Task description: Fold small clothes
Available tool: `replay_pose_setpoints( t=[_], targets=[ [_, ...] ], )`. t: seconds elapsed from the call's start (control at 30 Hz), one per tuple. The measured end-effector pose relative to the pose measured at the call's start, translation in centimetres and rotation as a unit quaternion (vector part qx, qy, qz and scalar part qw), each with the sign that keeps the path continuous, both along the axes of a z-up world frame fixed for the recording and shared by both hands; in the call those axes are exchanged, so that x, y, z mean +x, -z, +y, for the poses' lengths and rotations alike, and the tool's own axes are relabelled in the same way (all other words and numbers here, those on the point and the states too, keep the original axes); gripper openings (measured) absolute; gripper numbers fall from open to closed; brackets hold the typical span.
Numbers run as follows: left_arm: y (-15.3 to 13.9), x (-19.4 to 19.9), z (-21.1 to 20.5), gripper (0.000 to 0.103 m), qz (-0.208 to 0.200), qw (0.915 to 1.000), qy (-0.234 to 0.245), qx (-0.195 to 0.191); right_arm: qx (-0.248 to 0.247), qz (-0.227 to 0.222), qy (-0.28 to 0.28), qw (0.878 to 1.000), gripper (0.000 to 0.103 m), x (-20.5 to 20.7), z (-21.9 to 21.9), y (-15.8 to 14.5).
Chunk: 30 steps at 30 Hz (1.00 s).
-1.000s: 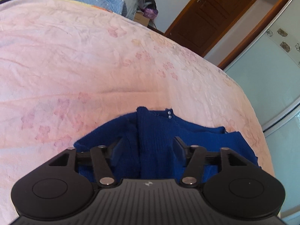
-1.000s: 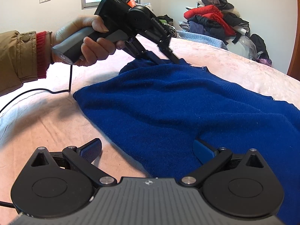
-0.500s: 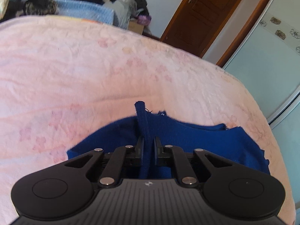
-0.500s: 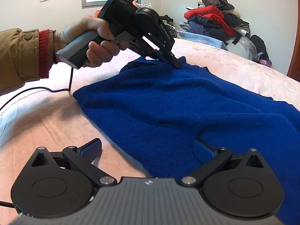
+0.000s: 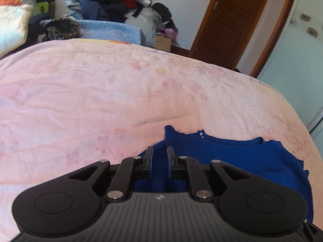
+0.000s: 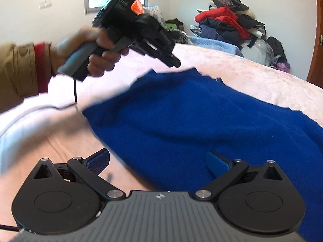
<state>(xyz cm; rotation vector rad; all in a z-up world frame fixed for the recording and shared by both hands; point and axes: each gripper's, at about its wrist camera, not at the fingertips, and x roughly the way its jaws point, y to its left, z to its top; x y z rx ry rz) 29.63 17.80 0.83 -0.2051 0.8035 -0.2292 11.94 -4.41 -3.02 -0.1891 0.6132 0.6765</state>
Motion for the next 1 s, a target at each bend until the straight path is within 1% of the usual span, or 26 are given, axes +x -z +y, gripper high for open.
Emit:
replay_pose_setpoints(
  t=[0.1, 0.17, 0.23, 0.27, 0.33, 0.37, 0.4, 0.47, 0.5, 0.53, 0.6, 0.63, 0.67, 0.73, 0.77, 0.8, 0.87, 0.9, 0.93, 0.97, 1.0],
  targets=[
    [0.5, -1.2, 1.3, 0.013, 0.021, 0.9995, -0.001, -0.026, -0.021, -0.012, -0.01, 1.0, 0.103, 0.0, 1.1, -0.1],
    [1.4, -1.8, 2.2, 0.018, 0.045, 0.9973, -0.006, -0.058, -0.045, -0.015, -0.026, 0.999, 0.103, -0.4, 2.1, 0.0],
    [2.4, -2.2, 3.3, 0.035, 0.064, 0.9929, -0.016, -0.099, -0.086, -0.036, -0.037, 0.995, 0.103, -1.1, 3.3, 0.2],
    [2.7, -2.4, 3.8, 0.04, 0.068, 0.9904, -0.018, -0.119, -0.113, -0.054, -0.039, 0.991, 0.103, -1.6, 3.9, 0.6],
    [3.2, -2.5, 4.6, 0.065, 0.074, 0.9853, -0.023, -0.152, -0.161, -0.095, -0.035, 0.982, 0.103, -2.4, 5.0, 1.3],
    [3.4, -2.4, 4.8, 0.069, 0.076, 0.9825, -0.024, -0.168, -0.165, -0.109, -0.032, 0.98, 0.103, -2.7, 5.2, 1.5],
    [3.7, -2.2, 5.0, 0.072, 0.08, 0.9788, -0.022, -0.187, -0.171, -0.116, -0.023, 0.978, 0.103, -2.6, 5.6, 1.6],
    [4.3, -1.5, 5.1, 0.073, 0.099, 0.9695, -0.01, -0.224, -0.184, -0.133, -0.006, 0.974, 0.102, -2.4, 6.4, 1.8],
    [4.7, -1.1, 4.9, 0.076, 0.11, 0.9655, -0.005, -0.236, -0.191, -0.145, -0.001, 0.971, 0.103, -2.1, 6.8, 2.0],
    [5.1, -0.6, 4.6, 0.078, 0.118, 0.9632, -0.003, -0.241, -0.197, -0.155, 0.002, 0.968, 0.102, -2.0, 7.2, 2.1],
    [5.9, 0.2, 3.9, 0.079, 0.129, 0.9607, 0.006, -0.246, -0.207, -0.172, 0.006, 0.963, 0.102, -1.7, 8.1, 2.3],
    [6.0, 0.6, 3.6, 0.084, 0.126, 0.9604, 0.011, -0.248, -0.211, -0.179, 0.007, 0.961, 0.102, -1.4, 8.5, 2.4],
    [6.0, 0.9, 3.4, 0.086, 0.121, 0.9599, 0.016, -0.252, -0.215, -0.186, 0.008, 0.959, 0.102, -1.1, 8.9, 2.5],
    [6.0, 1.9, 2.7, 0.087, 0.125, 0.9579, 0.028, -0.257, -0.221, -0.192, 0.005, 0.956, 0.102, -0.4, 9.7, 2.5],
    [6.1, 2.5, 2.3, 0.087, 0.126, 0.9582, 0.032, -0.255, -0.222, -0.193, 0.001, 0.956, 0.101, 0.0, 10.0, 2.4],
    [6.1, 2.9, 2.0, 0.086, 0.122, 0.9599, 0.035, -0.25, -0.222, -0.193, -0.003, 0.956, 0.101, 0.5, 10.3, 2.3],
    [5.9, 3.5, 1.5, 0.084, 0.113, 0.965, 0.033, -0.234, -0.219, -0.195, -0.02, 0.956, 0.096, 1.3, 10.7, 2.3],
    [5.8, 3.7, 1.1, 0.068, 0.109, 0.9691, 0.026, -0.22, -0.215, -0.193, -0.028, 0.957, 0.09, 1.7, 10.9, 2.2],
    [5.8, 3.9, 0.8, 0.048, 0.109, 0.974, 0.015, -0.198, -0.209, -0.188, -0.035, 0.959, 0.08, 2.0, 11.0, 2.2],
    [5.7, 4.0, 0.5, 0.041, 0.108, 0.9776, 0.006, -0.18, -0.203, -0.179, -0.042, 0.962, 0.075, 2.1, 11.1, 2.0],
    [5.7, 4.1, 0.4, 0.034, 0.108, 0.9795, -0.001, -0.17, -0.198, -0.169, -0.047, 0.964, 0.06, 2.3, 11.1, 1.8]
  ],
)
